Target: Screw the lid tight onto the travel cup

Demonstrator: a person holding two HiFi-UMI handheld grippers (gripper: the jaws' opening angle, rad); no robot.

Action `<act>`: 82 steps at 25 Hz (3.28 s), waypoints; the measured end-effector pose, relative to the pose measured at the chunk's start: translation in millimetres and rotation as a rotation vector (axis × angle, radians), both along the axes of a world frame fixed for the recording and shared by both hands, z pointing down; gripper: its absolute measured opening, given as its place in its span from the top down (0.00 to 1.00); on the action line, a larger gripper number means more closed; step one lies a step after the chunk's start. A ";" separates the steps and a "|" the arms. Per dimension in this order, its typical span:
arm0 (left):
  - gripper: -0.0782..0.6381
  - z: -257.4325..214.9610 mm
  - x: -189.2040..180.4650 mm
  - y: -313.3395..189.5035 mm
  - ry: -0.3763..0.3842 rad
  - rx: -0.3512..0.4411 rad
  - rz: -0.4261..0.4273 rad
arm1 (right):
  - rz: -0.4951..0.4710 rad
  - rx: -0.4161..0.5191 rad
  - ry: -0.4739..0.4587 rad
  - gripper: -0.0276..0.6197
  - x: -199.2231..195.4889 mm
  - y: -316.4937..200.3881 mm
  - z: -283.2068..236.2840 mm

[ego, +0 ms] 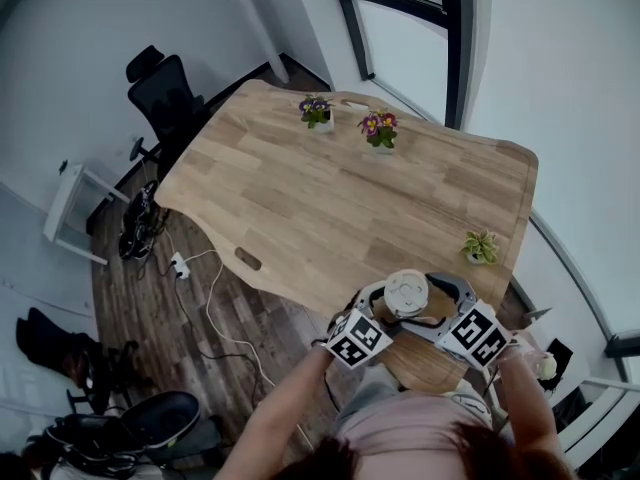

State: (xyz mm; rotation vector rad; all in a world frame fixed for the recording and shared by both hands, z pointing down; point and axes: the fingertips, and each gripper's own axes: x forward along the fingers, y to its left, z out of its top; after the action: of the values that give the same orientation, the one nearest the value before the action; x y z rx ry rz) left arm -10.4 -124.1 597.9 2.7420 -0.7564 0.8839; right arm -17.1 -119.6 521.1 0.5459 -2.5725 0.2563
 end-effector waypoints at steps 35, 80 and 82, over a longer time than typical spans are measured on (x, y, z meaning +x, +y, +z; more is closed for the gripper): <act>0.40 -0.8 12.8 -7.8 -0.004 0.006 0.030 | 0.091 0.067 -0.029 0.39 6.9 -9.1 -4.7; 0.40 0.7 10.2 -10.6 -0.018 -0.014 0.130 | -0.012 0.076 0.032 0.39 9.3 -16.6 -2.1; 0.40 0.3 10.3 -10.8 -0.015 -0.012 0.125 | -0.021 0.075 0.028 0.39 7.0 -16.3 -2.4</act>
State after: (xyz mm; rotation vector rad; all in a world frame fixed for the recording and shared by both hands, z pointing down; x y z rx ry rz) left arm -0.1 -134.9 598.2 2.8000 -0.5854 0.9313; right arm -10.1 -135.9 518.7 0.5460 -2.5670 0.1446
